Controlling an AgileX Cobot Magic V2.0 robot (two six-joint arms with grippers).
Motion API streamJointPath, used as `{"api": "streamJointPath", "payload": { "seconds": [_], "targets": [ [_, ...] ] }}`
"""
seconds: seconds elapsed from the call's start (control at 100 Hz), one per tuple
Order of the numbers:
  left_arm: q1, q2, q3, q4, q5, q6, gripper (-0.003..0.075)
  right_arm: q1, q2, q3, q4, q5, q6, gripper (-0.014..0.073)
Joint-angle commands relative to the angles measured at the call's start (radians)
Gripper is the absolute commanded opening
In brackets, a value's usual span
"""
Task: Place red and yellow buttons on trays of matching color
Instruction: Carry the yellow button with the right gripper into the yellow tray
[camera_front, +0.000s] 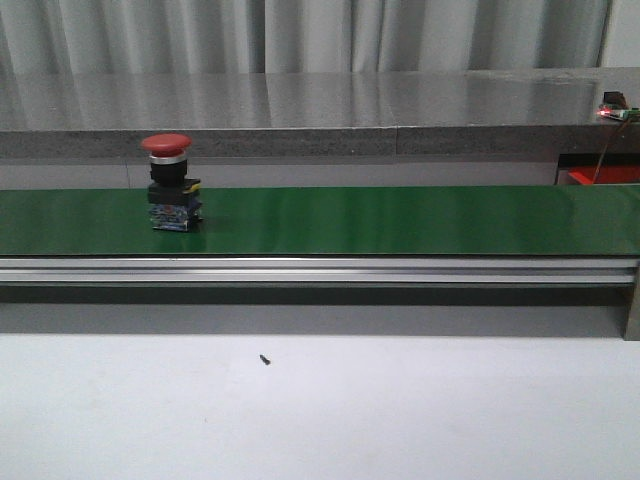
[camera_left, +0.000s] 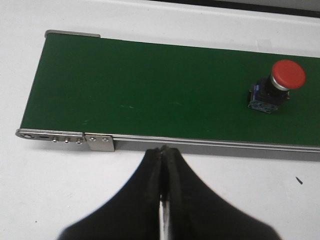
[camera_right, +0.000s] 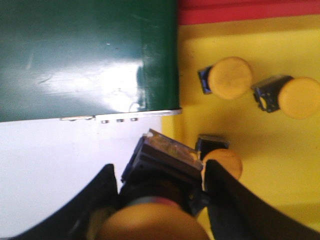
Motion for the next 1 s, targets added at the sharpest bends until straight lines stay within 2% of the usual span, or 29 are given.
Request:
{"api": "streamJointPath", "payload": {
  "seconds": [0.0,0.36,0.58,0.74,0.99],
  "targets": [
    [-0.007,-0.014,-0.027,-0.011,-0.062,-0.004,-0.002,-0.054,-0.044,-0.006,-0.007,-0.029,0.01,0.0204],
    [-0.007,-0.014,-0.027,-0.011,-0.067,-0.004,-0.002,-0.231,-0.044,0.094,-0.007,-0.1,0.085,0.0204],
    [-0.007,-0.014,-0.027,-0.011,-0.067,-0.004,-0.002,-0.237,-0.044,0.155,-0.039,-0.164,0.112,0.0204],
    [-0.007,-0.014,-0.027,-0.011,-0.067,-0.004,-0.002,-0.253,-0.044,0.195,-0.115,-0.196,0.193,0.0204],
    [-0.007,-0.014,-0.027,-0.013,-0.063,-0.004,-0.002,-0.272,-0.044,0.266,-0.123,-0.28,0.236,0.0204]
  ]
}}
